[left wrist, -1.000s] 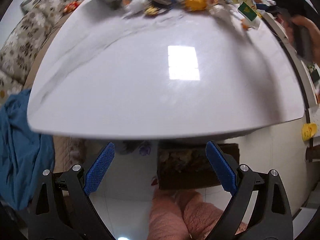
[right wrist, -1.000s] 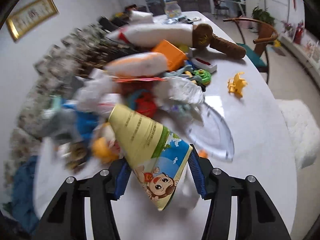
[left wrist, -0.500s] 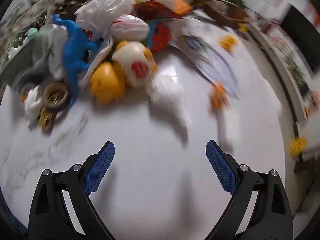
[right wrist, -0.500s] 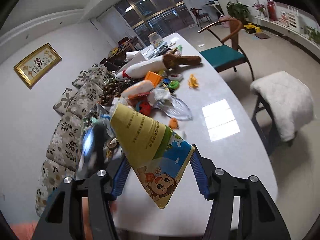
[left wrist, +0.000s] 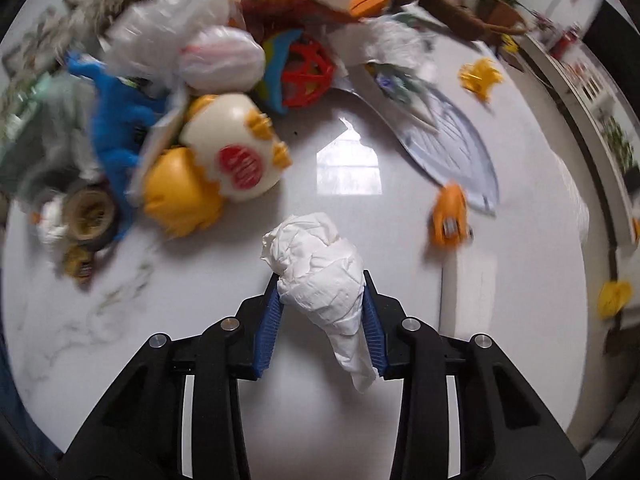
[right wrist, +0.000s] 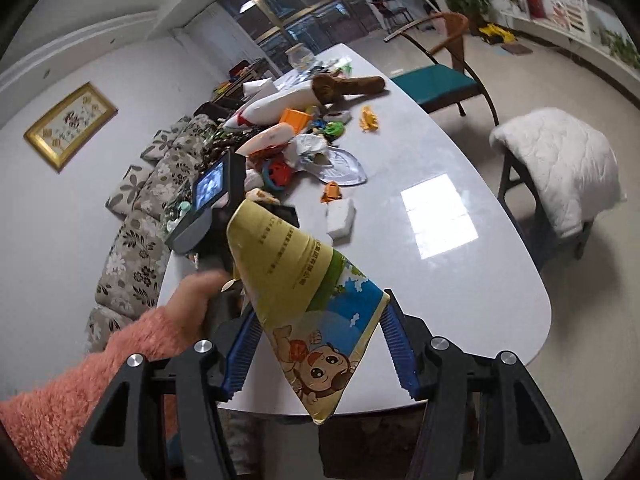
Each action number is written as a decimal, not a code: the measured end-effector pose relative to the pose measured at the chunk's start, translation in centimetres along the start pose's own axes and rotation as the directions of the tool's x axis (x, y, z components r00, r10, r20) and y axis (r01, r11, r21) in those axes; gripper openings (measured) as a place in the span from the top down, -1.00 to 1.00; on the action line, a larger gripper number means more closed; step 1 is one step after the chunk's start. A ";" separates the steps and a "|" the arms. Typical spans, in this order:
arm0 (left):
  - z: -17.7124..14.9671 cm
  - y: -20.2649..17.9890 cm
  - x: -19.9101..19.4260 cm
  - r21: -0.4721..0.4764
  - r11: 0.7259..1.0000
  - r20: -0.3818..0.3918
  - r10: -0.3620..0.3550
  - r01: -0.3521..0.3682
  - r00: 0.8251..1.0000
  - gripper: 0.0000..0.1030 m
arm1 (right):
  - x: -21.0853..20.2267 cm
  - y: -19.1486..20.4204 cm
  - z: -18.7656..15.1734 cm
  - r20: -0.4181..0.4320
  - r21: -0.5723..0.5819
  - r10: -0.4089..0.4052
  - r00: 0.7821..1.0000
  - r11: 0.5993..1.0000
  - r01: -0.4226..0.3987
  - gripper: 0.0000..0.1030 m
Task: Collect trash
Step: 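Drop the wrapper and tissue into the cardboard box by opening both tools, then grasp the white sponge with the right tool while the left tool grasps a white tissue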
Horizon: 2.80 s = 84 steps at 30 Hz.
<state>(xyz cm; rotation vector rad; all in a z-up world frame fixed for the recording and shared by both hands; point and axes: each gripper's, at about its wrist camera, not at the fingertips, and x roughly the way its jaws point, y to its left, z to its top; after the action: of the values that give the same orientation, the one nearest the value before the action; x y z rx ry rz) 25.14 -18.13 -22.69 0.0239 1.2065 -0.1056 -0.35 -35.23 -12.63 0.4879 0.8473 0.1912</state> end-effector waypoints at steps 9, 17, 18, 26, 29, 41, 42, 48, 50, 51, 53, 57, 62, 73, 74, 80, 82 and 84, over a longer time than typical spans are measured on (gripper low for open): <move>-11.4 4.5 -10.2 0.104 0.994 0.087 -0.029 0.019 0.996 0.29 | 1.6 3.9 -3.7 -0.100 -0.174 -0.082 0.992 0.983 0.063 -0.12; -22.5 8.7 -12.8 0.088 0.995 -0.030 -0.038 0.041 0.999 0.29 | 3.5 6.3 -11.5 -0.302 -0.238 -0.105 0.947 0.971 0.032 -0.11; -23.5 9.2 -12.7 0.085 0.995 -0.050 -0.038 0.042 0.998 0.29 | 3.7 6.3 -12.7 -0.330 -0.244 -0.107 0.938 0.970 0.025 -0.11; -33.7 11.1 -6.8 0.107 0.993 -0.256 -0.016 0.045 0.966 0.28 | 8.2 3.6 -21.3 -0.520 -0.257 -0.176 0.836 0.966 0.044 -0.11; -35.9 11.3 -1.9 0.098 0.995 -0.330 -0.001 0.035 0.944 0.28 | 11.0 1.3 -24.0 -0.542 -0.269 -0.233 0.808 0.958 0.096 -0.11; -43.4 10.2 20.3 0.156 0.986 -0.549 0.033 0.064 0.835 -0.26 | 23.9 -9.7 -32.2 -0.563 -0.345 -0.447 0.695 0.891 0.294 -0.79; -43.9 10.1 21.6 0.175 0.983 -0.577 0.055 0.057 0.815 -0.49 | 24.6 -10.3 -32.5 -0.555 -0.359 -0.470 0.686 0.880 0.312 -0.78; -45.3 10.9 25.0 0.194 0.980 -0.651 0.102 0.035 0.752 -0.52 | 25.8 -11.7 -32.6 -0.561 -0.355 -0.488 0.669 0.872 0.338 -0.84; -45.3 11.1 24.7 0.192 0.981 -0.649 0.103 0.031 0.754 -0.55 | 25.8 -11.4 -32.6 -0.558 -0.360 -0.495 0.666 0.868 0.343 -0.84; -45.3 11.2 24.6 0.194 0.981 -0.648 0.104 0.031 0.755 -0.57 | 25.6 -11.2 -32.4 -0.557 -0.359 -0.495 0.667 0.867 0.344 -0.84; -45.3 11.2 24.0 0.194 0.980 -0.647 0.101 0.035 0.756 -0.58 | 25.0 -10.5 -32.0 -0.555 -0.356 -0.492 0.671 0.869 0.343 -0.84; -44.7 11.0 21.9 0.193 0.980 -0.641 0.082 0.056 0.763 -0.58 | 23.6 -8.7 -30.3 -0.539 -0.350 -0.475 0.696 0.878 0.328 -0.84; -43.0 10.5 17.5 0.215 0.974 -0.623 0.082 0.069 0.778 -0.58 | 19.5 -4.8 -27.3 -0.517 -0.359 -0.436 0.736 0.891 0.276 -0.84; -33.4 10.9 -4.4 0.167 0.985 -0.286 0.007 0.043 0.958 -0.68 | 3.7 5.6 -11.5 -0.185 -0.369 -0.153 0.971 0.927 0.076 -0.90; -32.2 10.9 -6.2 0.157 0.987 -0.231 0.014 0.023 0.973 -0.69 | 4.0 5.7 -10.2 -0.166 -0.358 -0.156 0.974 0.929 0.088 -0.90; -27.4 10.3 -11.0 0.122 0.992 -0.044 0.027 -0.022 0.999 -0.74 | 11.1 4.5 -1.3 -0.119 -0.260 -0.189 0.975 0.953 0.153 -0.90; -26.7 10.5 -11.2 0.098 0.995 -0.039 0.033 -0.029 0.999 -0.74 | 15.2 3.7 1.8 -0.150 -0.225 -0.213 0.965 0.958 0.176 -0.89; -26.4 11.0 -11.4 0.070 0.997 -0.035 0.035 -0.032 0.999 -0.74 | 18.3 3.0 3.5 -0.171 -0.227 -0.260 0.950 0.949 0.219 -0.89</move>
<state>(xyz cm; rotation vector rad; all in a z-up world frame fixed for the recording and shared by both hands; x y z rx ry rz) -2.37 -4.45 -21.90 0.1072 1.2380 -0.1178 14.31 -27.32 -21.51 0.1694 1.0630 0.1010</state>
